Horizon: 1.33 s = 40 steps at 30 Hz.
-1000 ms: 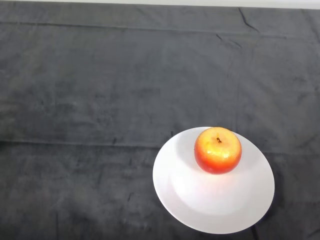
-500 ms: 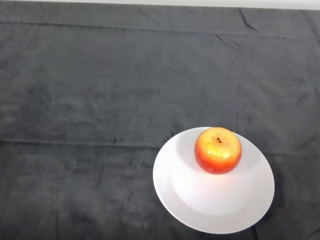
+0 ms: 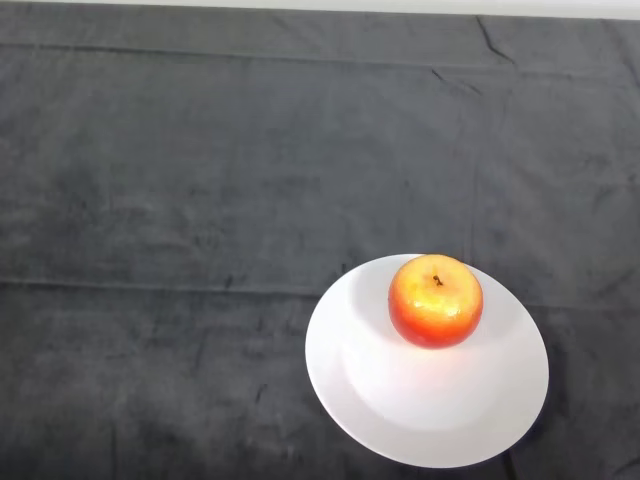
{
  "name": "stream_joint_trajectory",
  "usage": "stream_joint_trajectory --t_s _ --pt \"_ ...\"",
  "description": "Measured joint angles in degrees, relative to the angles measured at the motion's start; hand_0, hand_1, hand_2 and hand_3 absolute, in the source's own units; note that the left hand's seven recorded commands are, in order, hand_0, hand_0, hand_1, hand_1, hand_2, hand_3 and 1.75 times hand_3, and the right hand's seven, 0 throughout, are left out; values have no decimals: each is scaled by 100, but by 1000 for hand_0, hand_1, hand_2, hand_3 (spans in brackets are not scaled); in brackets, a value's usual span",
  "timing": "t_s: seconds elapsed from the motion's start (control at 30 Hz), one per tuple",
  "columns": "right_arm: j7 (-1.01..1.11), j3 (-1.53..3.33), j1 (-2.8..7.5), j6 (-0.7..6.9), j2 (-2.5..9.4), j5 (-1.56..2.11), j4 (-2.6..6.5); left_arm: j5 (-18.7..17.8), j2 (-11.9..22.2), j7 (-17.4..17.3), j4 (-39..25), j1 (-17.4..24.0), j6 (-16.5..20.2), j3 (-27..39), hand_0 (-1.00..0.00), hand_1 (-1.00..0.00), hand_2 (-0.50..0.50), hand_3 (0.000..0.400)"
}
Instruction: Move the apple to the plate
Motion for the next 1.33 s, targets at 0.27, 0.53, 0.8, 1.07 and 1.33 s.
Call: stream_joint_trajectory --t_s 0.27,0.53,0.8,1.07,1.33 --pt "0 0 0 -1 0 0 2 0 0 42 0 0 -1 0 0 0 0 0" --pt "0 0 0 -2 0 0 2 0 0 78 0 0 -3 0 0 0 0 0" --pt "0 0 0 -2 0 0 2 0 0 79 0 0 -5 0 0 0 0 0" --pt "0 0 0 -3 0 0 3 0 0 80 1 0 -8 0 0 0 0 0" --pt "0 0 0 -3 0 0 5 0 0 87 1 0 -9 0 0 0 0 0"
